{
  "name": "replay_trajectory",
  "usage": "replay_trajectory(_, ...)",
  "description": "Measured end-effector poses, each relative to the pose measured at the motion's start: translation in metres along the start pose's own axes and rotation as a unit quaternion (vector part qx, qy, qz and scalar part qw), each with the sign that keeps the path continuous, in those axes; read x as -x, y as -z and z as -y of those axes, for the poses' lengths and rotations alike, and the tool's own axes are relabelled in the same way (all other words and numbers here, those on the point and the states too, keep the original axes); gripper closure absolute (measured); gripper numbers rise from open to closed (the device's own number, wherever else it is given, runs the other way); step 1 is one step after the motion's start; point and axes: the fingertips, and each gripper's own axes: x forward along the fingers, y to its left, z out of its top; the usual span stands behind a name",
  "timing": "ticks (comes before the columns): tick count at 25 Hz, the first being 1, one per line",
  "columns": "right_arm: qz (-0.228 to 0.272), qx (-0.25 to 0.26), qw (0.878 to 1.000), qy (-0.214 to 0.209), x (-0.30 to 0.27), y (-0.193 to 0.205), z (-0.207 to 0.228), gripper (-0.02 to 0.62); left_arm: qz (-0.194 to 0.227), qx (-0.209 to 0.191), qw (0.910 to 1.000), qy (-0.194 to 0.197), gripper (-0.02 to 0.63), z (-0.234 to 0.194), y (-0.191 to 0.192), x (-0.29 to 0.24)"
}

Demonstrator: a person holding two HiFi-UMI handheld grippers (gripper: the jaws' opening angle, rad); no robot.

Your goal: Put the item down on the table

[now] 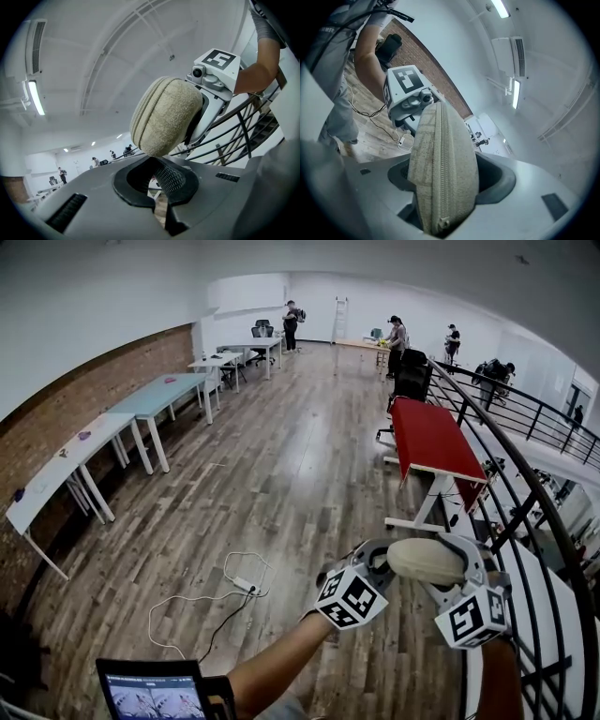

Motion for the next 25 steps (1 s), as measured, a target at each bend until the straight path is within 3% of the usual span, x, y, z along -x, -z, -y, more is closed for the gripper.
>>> replay_trajectory(8,0.003,-0.014,1.0,-0.008,-0.029,0.026,0.009,0.291,-0.012,0.002,0.9998,0.013,0.604,-0.011,0.018,-0.033)
replay_trajectory(25,-0.017,-0.022,1.0,-0.004,-0.17,0.041,0.083,0.291,-0.009,0.002,0.9995,0.03,0.604,-0.144,0.091,-0.096)
